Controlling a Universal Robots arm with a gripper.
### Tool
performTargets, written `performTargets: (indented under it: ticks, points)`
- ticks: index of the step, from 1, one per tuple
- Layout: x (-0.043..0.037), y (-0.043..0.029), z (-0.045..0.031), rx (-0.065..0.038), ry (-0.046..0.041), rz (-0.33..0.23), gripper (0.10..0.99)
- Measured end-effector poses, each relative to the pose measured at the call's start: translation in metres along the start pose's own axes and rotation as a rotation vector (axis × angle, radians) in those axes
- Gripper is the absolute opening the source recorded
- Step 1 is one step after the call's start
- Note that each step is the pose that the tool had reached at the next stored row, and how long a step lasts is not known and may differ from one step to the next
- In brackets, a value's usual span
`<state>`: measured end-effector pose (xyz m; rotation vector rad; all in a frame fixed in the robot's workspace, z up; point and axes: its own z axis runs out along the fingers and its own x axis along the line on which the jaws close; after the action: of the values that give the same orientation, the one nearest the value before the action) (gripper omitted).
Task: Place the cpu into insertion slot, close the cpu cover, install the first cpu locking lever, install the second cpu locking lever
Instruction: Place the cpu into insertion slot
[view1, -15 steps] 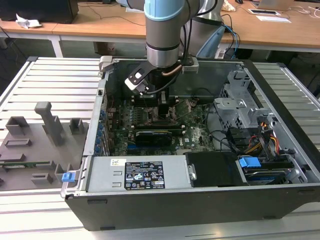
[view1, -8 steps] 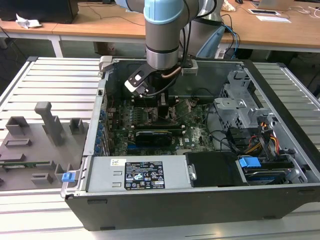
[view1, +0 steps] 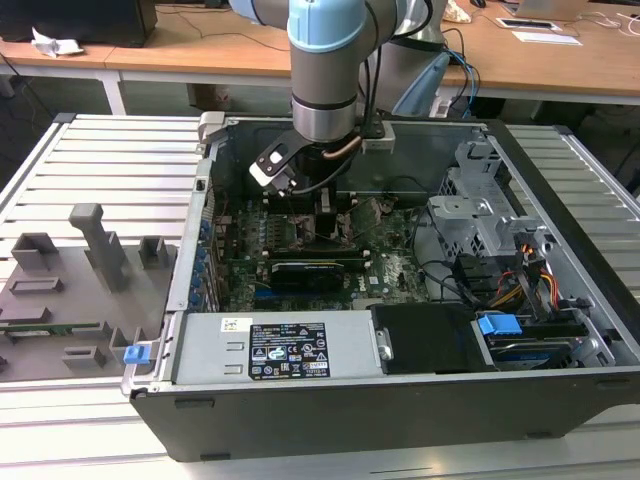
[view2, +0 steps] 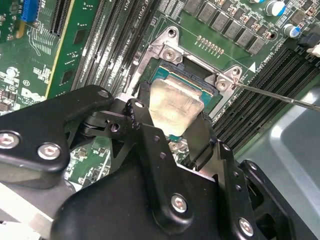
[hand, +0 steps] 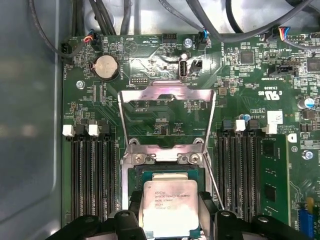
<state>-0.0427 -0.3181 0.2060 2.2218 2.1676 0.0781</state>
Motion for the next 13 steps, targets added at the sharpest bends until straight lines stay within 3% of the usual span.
performTargets:
  ticks: [10,13]
  points:
    - [0.001,-0.0002,0.0033,0.0,-0.0032,0.002,0.529]
    - [0.001,-0.0002,0.0033,0.0,-0.0032,0.002,0.604]
